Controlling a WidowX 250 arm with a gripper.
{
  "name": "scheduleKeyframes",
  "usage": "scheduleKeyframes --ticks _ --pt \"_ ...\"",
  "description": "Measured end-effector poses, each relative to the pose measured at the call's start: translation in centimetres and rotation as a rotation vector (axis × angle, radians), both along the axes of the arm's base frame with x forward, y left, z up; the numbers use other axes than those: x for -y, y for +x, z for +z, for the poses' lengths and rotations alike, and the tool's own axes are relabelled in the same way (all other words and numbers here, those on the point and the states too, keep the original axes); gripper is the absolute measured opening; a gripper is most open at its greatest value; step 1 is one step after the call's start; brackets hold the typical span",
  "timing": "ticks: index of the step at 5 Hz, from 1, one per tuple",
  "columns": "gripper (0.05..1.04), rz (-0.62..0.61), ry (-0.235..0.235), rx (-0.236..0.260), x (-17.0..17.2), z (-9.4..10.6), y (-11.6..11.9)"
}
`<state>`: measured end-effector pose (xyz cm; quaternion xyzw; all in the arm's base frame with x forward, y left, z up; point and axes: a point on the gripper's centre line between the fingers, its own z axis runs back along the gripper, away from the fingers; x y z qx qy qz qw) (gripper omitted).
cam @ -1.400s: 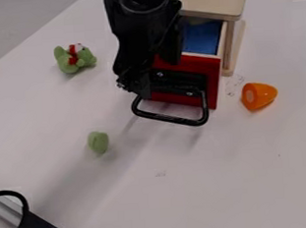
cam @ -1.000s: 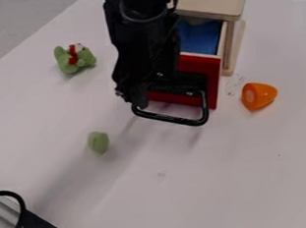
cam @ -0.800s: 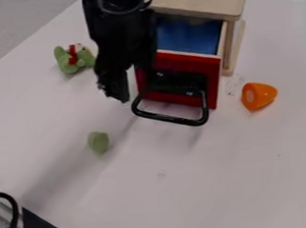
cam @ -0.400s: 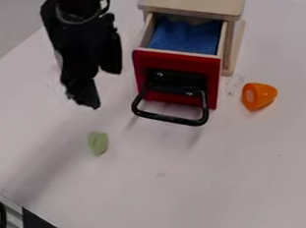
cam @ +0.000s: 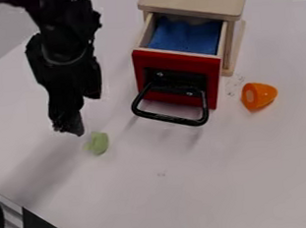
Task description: Move the green thing inside the drawer
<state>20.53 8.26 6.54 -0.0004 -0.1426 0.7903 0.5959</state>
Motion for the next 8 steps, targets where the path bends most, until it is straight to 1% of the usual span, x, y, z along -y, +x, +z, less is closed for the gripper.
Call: scheduleKeyframes --ticks 1,2,3,4,5,6,7,8 --pt "0.997 0.030 -0.024 -0.047 -0.5 -2.4 -0.4" --pt "0.997 0.047 -0.051 -0.058 -0.7 -3.3 -0.5" --pt "0.998 0.024 -0.101 -0.092 -0.1 -4.6 -0.6" --pt "0.997 0.026 -0.132 -0.112 0.4 -5.4 -0.5" --pt "0.950 0.025 -0.158 -0.115 0.9 -5.6 -0.1" --pt "0.666 0.032 -0.152 -0.104 0.8 -5.7 0.0" --pt "0.387 0.033 -0.170 -0.110 0.8 -5.6 -0.2" --pt "0.208 0.026 -0.168 -0.104 0.4 -4.7 -0.5"
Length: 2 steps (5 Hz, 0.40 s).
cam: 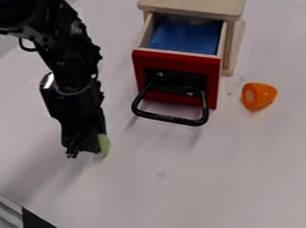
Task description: Move the green thing inside the drawer
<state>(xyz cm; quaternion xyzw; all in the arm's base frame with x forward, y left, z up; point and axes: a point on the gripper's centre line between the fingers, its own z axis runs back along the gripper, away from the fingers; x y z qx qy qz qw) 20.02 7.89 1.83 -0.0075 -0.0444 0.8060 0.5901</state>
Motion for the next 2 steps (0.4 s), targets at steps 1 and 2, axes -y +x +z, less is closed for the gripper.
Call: scheduleKeyframes --ticks 1,2 --pt "0.129 0.000 -0.004 0.017 -1.0 1.9 0.0" --pt "0.101 -0.014 0.001 0.036 -1.5 5.0 0.5"
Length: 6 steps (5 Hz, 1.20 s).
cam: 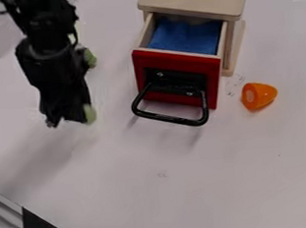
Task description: Move the green thing inside the drawer
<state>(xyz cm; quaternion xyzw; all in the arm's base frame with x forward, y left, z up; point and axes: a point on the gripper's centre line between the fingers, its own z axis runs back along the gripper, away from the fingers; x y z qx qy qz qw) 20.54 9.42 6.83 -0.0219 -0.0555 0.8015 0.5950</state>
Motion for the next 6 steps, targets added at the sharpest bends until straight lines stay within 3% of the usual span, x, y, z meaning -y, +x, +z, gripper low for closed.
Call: scheduleKeyframes --ticks 1,2,3,4,6 --pt "0.099 -0.029 0.022 0.063 0.3 4.1 1.5" --pt "0.099 -0.115 -0.032 0.124 3.2 6.7 4.7" --pt "0.099 -0.186 -0.075 0.121 5.3 7.4 7.6" --pt "0.099 -0.287 -0.049 0.082 6.9 6.6 10.1" --pt "0.099 -0.507 0.045 0.020 6.9 3.9 12.1"
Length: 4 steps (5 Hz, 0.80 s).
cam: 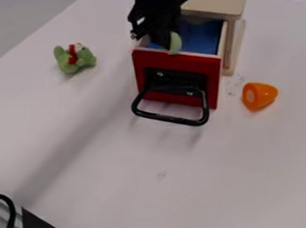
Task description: Move the green thing inside the drawer
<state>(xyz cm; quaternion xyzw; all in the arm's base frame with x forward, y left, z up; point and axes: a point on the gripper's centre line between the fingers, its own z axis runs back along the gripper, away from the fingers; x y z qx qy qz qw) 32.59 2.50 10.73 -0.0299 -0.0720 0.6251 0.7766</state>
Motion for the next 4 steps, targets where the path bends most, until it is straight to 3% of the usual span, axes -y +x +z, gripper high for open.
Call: scheduleKeyframes --ticks 1,2,3,4 --pt "0.099 -0.036 0.037 0.030 -0.3 -0.5 0.8" --pt "0.099 -0.040 0.039 0.059 -0.3 -0.9 1.7" --pt "0.132 -0.048 0.035 0.020 -0.4 -2.3 1.9" --pt "0.334 -0.054 0.033 0.013 -0.4 -2.5 2.2"
